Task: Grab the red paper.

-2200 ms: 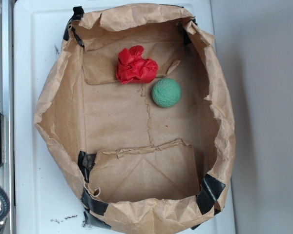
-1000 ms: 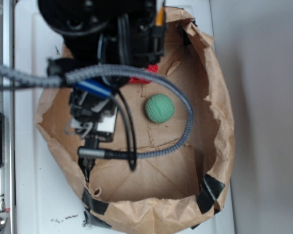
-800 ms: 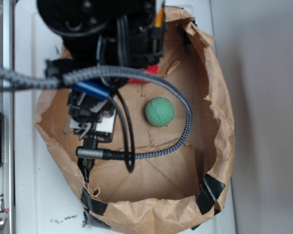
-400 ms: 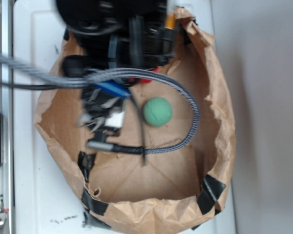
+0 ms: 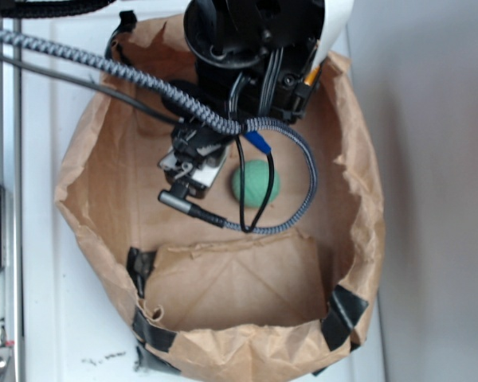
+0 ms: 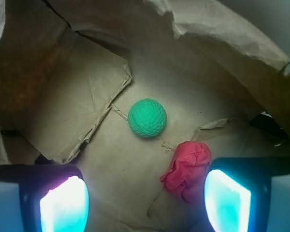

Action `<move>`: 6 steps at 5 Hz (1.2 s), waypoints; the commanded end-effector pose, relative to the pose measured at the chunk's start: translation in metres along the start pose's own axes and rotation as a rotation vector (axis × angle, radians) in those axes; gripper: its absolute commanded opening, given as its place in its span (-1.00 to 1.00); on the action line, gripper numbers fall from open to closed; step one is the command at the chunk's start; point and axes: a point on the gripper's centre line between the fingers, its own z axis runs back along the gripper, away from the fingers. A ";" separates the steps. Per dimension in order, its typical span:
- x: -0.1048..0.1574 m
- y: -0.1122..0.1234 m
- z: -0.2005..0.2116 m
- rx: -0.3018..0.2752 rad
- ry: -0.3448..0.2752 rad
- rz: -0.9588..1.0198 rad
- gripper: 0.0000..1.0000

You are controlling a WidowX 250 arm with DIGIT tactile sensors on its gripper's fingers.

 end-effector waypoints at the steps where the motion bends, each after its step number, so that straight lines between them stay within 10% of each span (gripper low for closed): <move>1: -0.023 0.023 -0.007 0.028 -0.009 0.050 1.00; 6: -0.013 0.044 -0.041 0.102 -0.016 0.094 1.00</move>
